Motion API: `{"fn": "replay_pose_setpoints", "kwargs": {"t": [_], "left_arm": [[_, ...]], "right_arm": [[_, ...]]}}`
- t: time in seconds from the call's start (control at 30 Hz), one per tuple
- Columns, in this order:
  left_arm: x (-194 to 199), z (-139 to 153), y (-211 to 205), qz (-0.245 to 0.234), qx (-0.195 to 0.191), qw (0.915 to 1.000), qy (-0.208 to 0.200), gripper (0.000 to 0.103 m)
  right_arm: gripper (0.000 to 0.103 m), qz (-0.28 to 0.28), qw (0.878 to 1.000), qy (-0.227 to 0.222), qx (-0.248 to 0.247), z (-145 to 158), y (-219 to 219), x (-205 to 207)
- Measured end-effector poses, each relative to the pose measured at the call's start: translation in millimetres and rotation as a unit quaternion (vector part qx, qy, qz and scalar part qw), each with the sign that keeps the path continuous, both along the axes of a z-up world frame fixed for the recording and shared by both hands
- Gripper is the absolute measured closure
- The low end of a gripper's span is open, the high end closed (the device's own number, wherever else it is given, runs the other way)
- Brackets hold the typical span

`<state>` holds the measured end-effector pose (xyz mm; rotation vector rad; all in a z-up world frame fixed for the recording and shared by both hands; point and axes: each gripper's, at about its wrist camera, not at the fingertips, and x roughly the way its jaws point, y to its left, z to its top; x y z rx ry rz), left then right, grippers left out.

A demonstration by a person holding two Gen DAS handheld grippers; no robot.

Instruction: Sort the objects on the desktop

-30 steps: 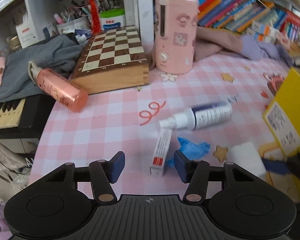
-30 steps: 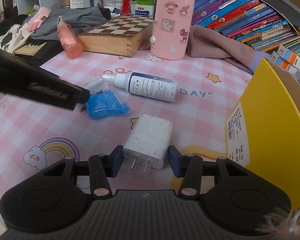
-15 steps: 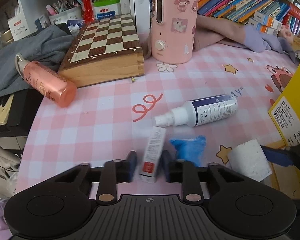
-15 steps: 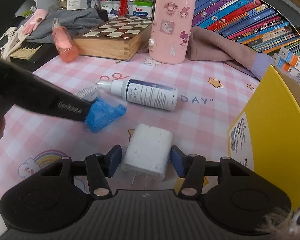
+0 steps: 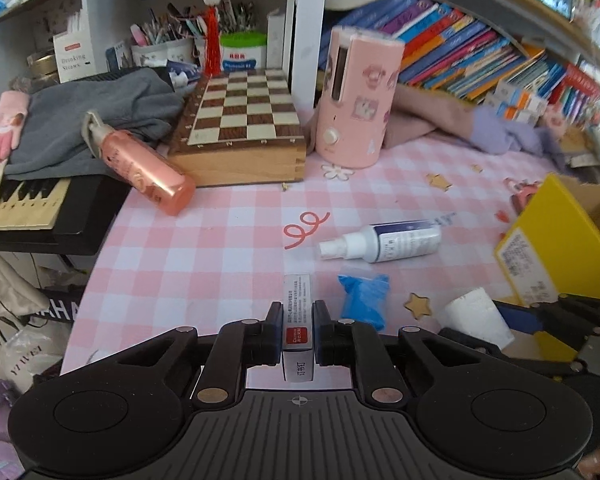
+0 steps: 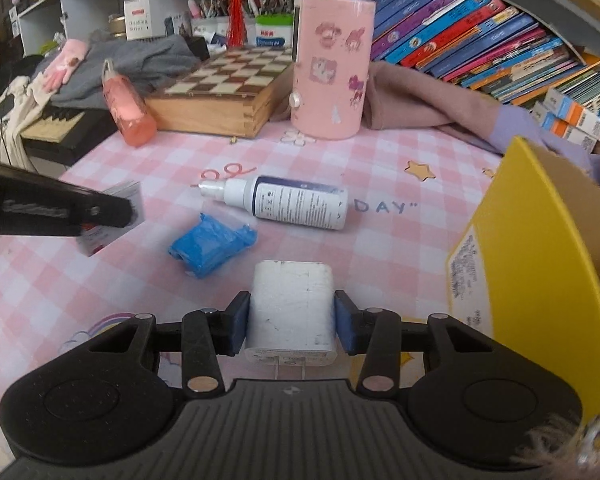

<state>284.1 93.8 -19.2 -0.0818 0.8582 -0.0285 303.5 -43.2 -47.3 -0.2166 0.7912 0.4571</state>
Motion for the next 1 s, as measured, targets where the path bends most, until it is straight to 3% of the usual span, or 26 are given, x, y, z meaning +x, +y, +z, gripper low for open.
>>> {"fn": "replay_pose_setpoints", "kwargs": {"t": [0.47,0.7,1.0], "left_arm": [[-81.5,43.7,4.9,-0.044,-0.066,0.9959,-0.044,0.09],[-123.5,54.1,1.6,-0.076,-0.071,0.993,-0.056,0.09],[-175.2,56.5,-1.7,-0.106,-0.082,0.9894,-0.055,0.09]], "right_arm": [[0.062,-0.001,0.998,-0.065,0.019,56.3,-26.2,-79.2],[0.062,-0.024,0.998,-0.047,0.034,76.0,-36.5,-122.9],[0.062,-0.064,0.997,-0.026,0.04,80.2,-50.8,-180.8]]}}
